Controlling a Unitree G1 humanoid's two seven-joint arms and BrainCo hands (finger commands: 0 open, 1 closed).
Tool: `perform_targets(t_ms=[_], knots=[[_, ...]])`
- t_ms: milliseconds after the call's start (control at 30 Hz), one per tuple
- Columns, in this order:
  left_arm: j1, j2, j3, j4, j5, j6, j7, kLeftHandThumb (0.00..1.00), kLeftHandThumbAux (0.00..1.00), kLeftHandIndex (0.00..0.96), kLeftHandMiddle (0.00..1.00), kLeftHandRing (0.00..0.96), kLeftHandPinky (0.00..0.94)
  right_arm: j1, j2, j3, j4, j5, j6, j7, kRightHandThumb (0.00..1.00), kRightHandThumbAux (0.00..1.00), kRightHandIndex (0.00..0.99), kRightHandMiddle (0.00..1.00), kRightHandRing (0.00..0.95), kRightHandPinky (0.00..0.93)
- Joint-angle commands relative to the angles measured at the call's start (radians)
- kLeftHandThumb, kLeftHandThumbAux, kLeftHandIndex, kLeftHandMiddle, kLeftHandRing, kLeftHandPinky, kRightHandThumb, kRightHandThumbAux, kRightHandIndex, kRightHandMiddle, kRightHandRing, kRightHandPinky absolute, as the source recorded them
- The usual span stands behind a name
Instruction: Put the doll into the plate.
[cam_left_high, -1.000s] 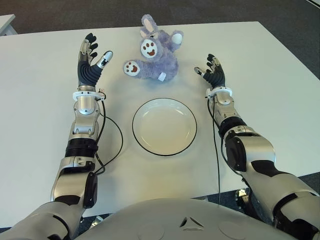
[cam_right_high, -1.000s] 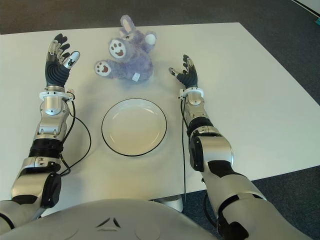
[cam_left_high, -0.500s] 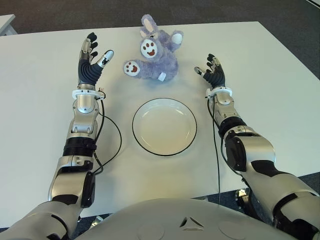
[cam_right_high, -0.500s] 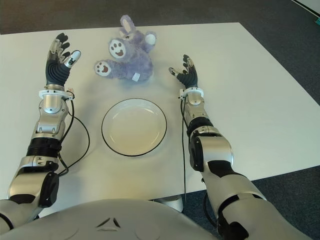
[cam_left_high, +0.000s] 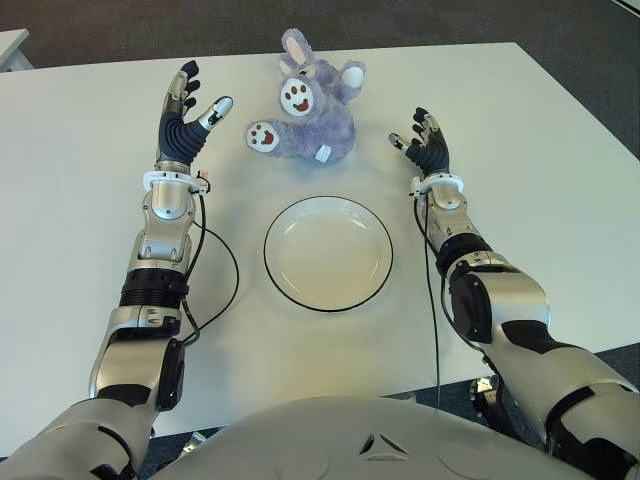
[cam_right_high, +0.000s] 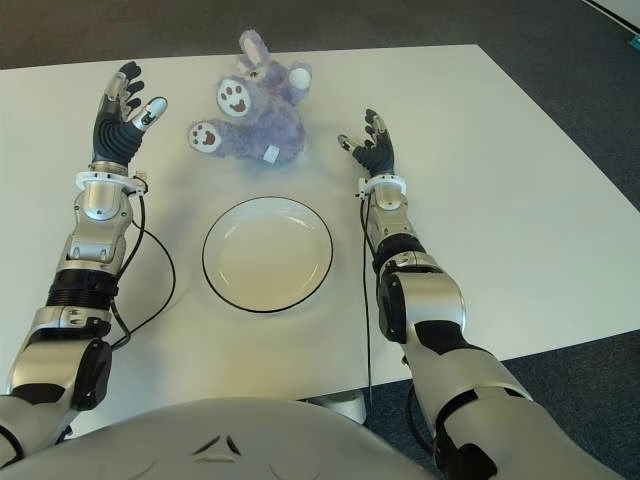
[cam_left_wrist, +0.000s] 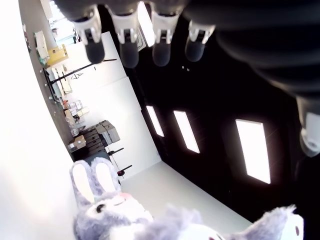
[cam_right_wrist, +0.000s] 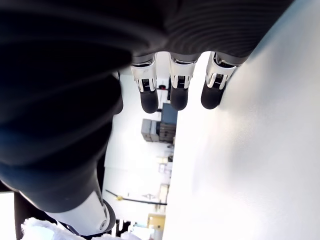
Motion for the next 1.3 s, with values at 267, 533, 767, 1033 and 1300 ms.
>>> perform_targets(t_ms=[267,533,767,1033,1300], knots=[[-0.003,0.024,-0.024,0.012,0.043,0.009,-0.012,0.0,0.406,0.0,0.088,0.104,0.042,0.103,0.047,0.003,0.068,-0.002,0.08,0.007,0.349,0.823,0.072,0.032,0.012,0.048],[-0.013,0.032,-0.029,0.036,0.05,-0.014,-0.011,0.0,0.422,0.0,0.078,0.08,0.028,0.101,0.048,0.004,0.068,-0.003,0.081,0.005,0.335,0.819,0.072,0.031,0.014,0.048],[-0.014,0.033,-0.04,0.039,0.063,-0.033,-0.009,0.0,0.444,0.0,0.073,0.066,0.021,0.101,0.048,0.005,0.068,-0.004,0.082,0.005,0.332,0.816,0.072,0.03,0.01,0.044],[-0.01,0.047,-0.057,0.025,0.07,-0.037,-0.025,0.0,0.481,0.0,0.084,0.069,0.0,0.101,0.048,0.004,0.069,-0.003,0.085,0.006,0.322,0.812,0.067,0.024,0.004,0.037],[-0.009,0.061,-0.069,0.013,0.087,-0.026,-0.04,0.0,0.504,0.0,0.098,0.081,0.0,0.1,0.048,0.005,0.069,-0.004,0.088,0.007,0.302,0.813,0.061,0.021,0.001,0.033]])
